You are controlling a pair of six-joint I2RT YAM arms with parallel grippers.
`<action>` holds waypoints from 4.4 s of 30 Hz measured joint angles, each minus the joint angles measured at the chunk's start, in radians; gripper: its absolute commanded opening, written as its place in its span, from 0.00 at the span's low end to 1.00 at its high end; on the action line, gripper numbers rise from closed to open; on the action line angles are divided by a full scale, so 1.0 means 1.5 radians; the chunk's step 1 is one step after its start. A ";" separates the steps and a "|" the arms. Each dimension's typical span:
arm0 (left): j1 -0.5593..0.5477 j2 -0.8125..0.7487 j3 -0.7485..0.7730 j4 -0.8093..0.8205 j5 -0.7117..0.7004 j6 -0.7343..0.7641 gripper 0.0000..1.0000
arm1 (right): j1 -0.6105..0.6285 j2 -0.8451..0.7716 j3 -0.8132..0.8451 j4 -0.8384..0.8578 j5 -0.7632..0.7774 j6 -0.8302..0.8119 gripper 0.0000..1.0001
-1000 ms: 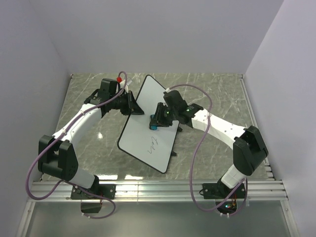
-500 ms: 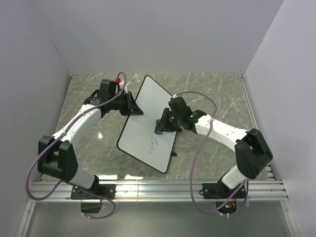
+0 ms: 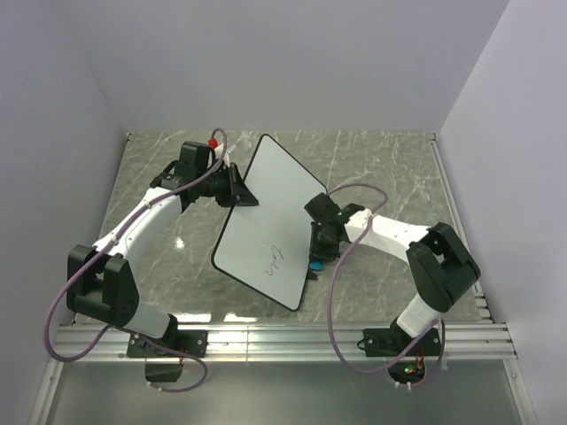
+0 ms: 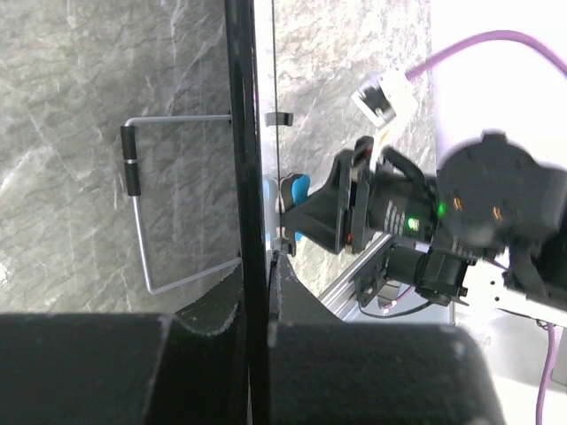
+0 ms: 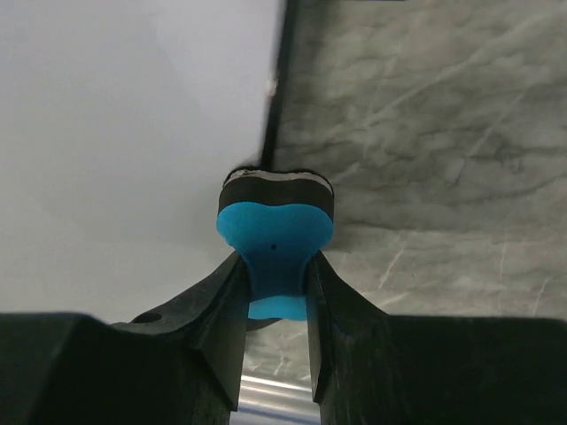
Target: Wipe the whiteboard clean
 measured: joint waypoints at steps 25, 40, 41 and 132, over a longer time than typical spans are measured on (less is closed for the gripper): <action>-0.005 0.056 0.052 -0.016 0.021 0.023 0.00 | 0.136 -0.146 -0.048 0.286 -0.021 0.037 0.00; -0.002 0.085 0.075 -0.018 0.038 0.029 0.00 | 0.137 -0.126 -0.011 0.364 -0.043 0.065 0.00; -0.002 0.085 0.075 -0.018 0.038 0.029 0.00 | 0.136 -0.127 -0.017 0.372 -0.042 0.070 0.00; -0.006 0.121 0.101 0.000 0.075 0.053 0.00 | 0.187 -0.184 -0.128 0.206 0.070 0.076 0.00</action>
